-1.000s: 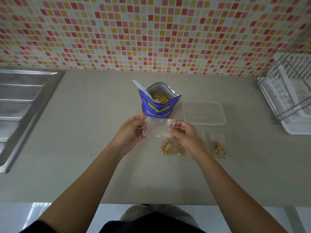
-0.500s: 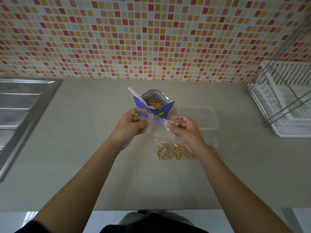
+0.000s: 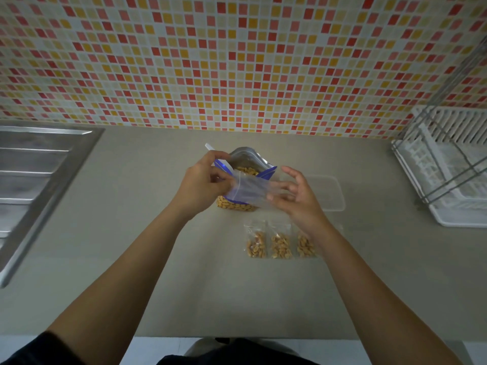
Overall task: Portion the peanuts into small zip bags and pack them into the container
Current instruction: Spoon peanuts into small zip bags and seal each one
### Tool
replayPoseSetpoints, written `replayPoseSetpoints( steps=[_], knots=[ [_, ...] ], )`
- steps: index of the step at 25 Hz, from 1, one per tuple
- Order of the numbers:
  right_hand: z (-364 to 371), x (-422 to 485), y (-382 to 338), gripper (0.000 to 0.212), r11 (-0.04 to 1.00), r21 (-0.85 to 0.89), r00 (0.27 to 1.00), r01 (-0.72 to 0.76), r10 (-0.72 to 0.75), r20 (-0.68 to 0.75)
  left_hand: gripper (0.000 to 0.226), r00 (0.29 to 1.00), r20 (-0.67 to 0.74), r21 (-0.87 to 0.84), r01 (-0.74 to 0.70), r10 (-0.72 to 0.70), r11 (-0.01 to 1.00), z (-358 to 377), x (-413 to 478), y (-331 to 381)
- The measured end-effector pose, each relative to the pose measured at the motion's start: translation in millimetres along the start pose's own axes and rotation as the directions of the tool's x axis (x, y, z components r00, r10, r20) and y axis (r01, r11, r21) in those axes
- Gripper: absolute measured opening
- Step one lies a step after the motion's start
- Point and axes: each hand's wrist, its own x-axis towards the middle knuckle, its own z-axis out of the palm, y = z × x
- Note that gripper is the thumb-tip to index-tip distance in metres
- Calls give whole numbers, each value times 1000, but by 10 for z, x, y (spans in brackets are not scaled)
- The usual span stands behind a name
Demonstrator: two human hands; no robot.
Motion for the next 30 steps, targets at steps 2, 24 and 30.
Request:
replayPoseSetpoints(
  steps=[2,24,30],
  knots=[
    [-7,21,-19,64,994,104,999,-35,31,38,46,1000,-11,57,-24,25,998,-24,29,35],
    [328,106,-125,75,557,-691,853,460,-492,172,49,996,16,-35,89,-88,995,93,60,131],
    [329,127,-139,51,591,-644,831,486,-540,132,43,999,0,64,55,-55,996,92,72,202]
  ],
)
